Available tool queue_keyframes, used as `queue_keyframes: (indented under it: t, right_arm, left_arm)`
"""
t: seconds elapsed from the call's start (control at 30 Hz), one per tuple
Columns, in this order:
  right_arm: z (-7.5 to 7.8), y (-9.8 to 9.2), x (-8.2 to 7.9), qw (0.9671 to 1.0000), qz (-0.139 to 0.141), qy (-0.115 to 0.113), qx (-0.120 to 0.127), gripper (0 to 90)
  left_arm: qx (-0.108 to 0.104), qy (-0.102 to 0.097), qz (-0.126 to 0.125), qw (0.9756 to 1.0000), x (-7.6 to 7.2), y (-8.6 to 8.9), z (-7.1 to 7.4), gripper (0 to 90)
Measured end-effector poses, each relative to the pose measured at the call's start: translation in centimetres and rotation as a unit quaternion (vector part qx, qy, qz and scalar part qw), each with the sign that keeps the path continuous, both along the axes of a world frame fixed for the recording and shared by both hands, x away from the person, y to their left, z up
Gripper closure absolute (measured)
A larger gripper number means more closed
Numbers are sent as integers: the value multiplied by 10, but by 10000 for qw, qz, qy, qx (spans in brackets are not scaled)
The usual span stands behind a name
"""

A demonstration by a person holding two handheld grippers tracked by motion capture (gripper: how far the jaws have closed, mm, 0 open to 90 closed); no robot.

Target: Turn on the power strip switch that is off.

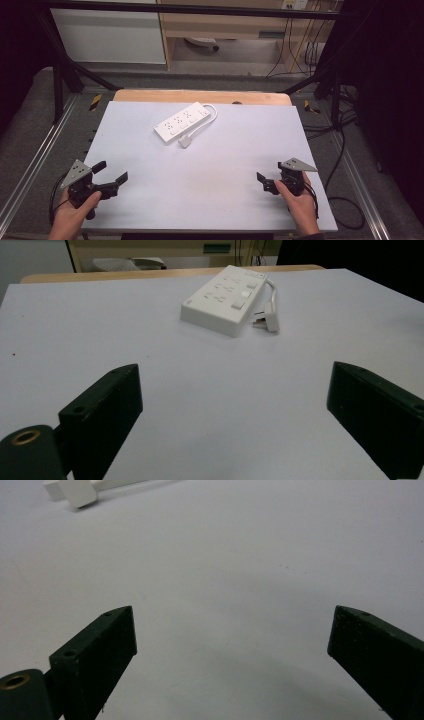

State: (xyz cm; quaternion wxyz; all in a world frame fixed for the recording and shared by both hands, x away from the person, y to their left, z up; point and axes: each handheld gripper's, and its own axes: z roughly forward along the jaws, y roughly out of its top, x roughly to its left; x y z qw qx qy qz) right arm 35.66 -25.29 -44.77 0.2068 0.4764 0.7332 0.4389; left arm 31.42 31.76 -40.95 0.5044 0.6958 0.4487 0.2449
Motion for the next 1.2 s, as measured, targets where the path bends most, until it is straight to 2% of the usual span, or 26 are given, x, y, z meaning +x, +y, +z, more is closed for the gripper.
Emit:
queue_keyframes:
  t: [0.2,0.23,0.43,0.5,0.63,0.77,0.9,1.2]
  right_arm:
    - [1,2,-1,10000,42,-47,-53,53]
    - [2,3,-2,10000,52,-51,-61,53]
    - [3,3,-3,9999,9,-59,-113,49]
    - [4,2,-3,9999,-43,-49,-99,49]
    - [5,2,-5,10000,-49,-45,-64,49]
    - [5,1,-5,9999,-93,-101,-67,41]
    - [6,0,-5,9999,-84,-92,-11,41]
    - [6,1,-6,9999,-78,-89,-30,41]
  left_arm:
    - [30,-89,-17,10000,0,-1,1,83]
    - [-46,-88,-5,10000,0,-1,2,83]
    - [-31,-52,12,10000,4,1,4,84]
    - [-114,12,51,9999,7,1,6,85]
    - [-121,23,158,9998,14,0,12,86]
    - [-201,-65,231,9995,20,6,22,85]
    - [-131,-104,282,9995,26,10,30,89]
    - [14,-100,44,9999,41,-4,41,81]
